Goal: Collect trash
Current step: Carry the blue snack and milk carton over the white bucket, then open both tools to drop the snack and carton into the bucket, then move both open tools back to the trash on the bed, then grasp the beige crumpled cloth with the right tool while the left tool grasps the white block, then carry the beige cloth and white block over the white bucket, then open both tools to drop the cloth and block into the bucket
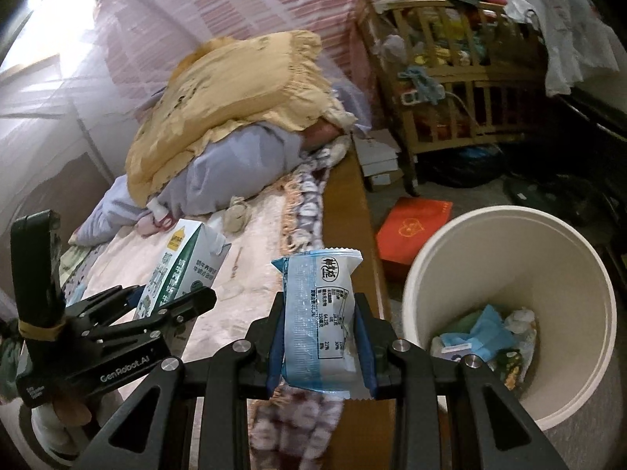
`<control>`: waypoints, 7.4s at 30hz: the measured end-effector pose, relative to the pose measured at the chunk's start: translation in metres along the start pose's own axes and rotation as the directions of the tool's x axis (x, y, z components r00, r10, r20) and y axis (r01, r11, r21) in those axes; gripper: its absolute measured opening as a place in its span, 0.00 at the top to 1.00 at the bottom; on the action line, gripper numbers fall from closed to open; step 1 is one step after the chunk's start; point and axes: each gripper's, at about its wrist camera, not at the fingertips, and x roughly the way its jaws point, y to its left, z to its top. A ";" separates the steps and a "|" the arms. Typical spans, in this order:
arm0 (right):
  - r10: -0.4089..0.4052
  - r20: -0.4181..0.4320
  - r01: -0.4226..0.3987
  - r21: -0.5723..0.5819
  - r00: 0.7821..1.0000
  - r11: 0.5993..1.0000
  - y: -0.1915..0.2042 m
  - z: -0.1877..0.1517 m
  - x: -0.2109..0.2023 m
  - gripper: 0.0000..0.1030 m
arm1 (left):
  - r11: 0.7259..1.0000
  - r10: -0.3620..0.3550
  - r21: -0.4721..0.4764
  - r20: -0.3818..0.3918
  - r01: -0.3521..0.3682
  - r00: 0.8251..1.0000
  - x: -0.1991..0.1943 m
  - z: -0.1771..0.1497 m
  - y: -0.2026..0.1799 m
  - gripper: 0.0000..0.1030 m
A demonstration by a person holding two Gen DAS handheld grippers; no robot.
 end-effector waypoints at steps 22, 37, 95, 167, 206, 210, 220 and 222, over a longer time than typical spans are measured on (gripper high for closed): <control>-0.102 0.027 0.098 0.133 0.994 0.986 -0.072 0.005 -0.015 0.70 | 0.988 -0.134 0.063 -0.059 0.138 0.989 0.045 0.028 -0.064 0.50; -0.144 0.015 0.137 0.219 0.990 0.966 -0.118 -0.001 -0.017 0.70 | 0.971 -0.223 0.059 -0.105 0.230 0.969 0.074 0.037 -0.100 0.50; 0.134 -0.202 -0.164 -0.140 0.970 0.976 0.129 0.080 0.244 0.40 | 0.937 0.119 -0.322 -0.079 -0.138 0.990 0.044 -0.013 0.246 0.33; 0.168 -0.135 -0.183 -0.111 0.976 0.977 0.098 -0.021 0.053 0.75 | 0.985 0.079 -0.153 0.004 -0.077 0.997 -0.024 -0.043 0.093 0.68; -0.140 -0.011 0.138 0.279 0.990 0.950 -0.136 -0.015 -0.010 0.75 | 0.979 -0.166 0.106 -0.067 0.172 0.984 0.076 0.037 -0.119 0.68; -0.139 -0.010 0.136 0.283 0.990 0.949 -0.138 -0.014 -0.008 0.69 | 0.972 -0.204 0.097 -0.094 0.213 0.974 0.086 0.039 -0.122 0.67; -0.174 0.008 0.164 0.296 0.985 0.941 -0.140 -0.014 -0.017 0.59 | 0.954 -0.285 0.071 -0.071 0.290 0.956 0.077 0.040 -0.118 0.42; -0.187 0.009 0.178 0.278 0.982 0.944 -0.134 -0.015 -0.019 0.59 | 0.956 -0.280 0.069 -0.069 0.285 0.957 0.072 0.036 -0.115 0.42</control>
